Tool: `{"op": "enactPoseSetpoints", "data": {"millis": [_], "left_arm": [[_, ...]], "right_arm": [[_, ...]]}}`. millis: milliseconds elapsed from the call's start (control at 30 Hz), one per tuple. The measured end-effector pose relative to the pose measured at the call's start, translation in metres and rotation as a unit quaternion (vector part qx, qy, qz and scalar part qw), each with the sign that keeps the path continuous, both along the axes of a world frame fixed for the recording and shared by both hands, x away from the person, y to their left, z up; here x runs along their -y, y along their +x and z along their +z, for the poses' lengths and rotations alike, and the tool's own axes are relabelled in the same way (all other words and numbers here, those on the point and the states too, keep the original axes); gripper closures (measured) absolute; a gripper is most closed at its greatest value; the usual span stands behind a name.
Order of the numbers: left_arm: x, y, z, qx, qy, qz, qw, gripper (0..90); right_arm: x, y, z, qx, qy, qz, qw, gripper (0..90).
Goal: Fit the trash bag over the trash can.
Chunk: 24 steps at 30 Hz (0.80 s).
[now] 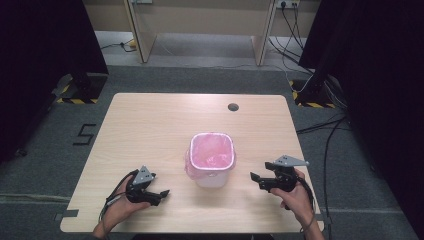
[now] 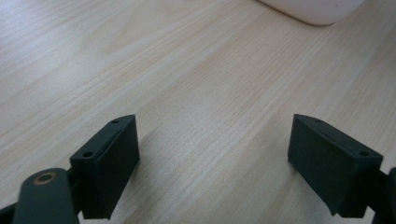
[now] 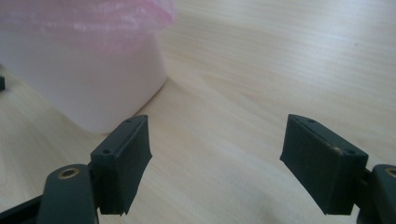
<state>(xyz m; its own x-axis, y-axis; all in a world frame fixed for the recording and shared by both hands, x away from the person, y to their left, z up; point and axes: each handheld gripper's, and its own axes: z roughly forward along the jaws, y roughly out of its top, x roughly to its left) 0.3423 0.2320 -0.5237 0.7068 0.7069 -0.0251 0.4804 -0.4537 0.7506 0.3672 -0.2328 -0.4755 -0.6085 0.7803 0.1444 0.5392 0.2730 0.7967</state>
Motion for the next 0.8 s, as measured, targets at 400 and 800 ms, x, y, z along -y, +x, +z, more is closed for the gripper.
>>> {"op": "enactPoseSetpoints", "data": {"millis": [400,800], "left_arm": [[0.002,0.004,0.0,-0.001,0.002,0.003,1.0,14.0],[0.001,0.0,0.0,-0.001,0.001,0.006,1.0,14.0]], "right_arm": [[0.006,-0.012,-0.01,-0.016,-0.01,-0.005,0.9998,23.7],[0.007,-0.027,-0.014,-0.027,-0.015,-0.003,0.9995,23.7]]}}
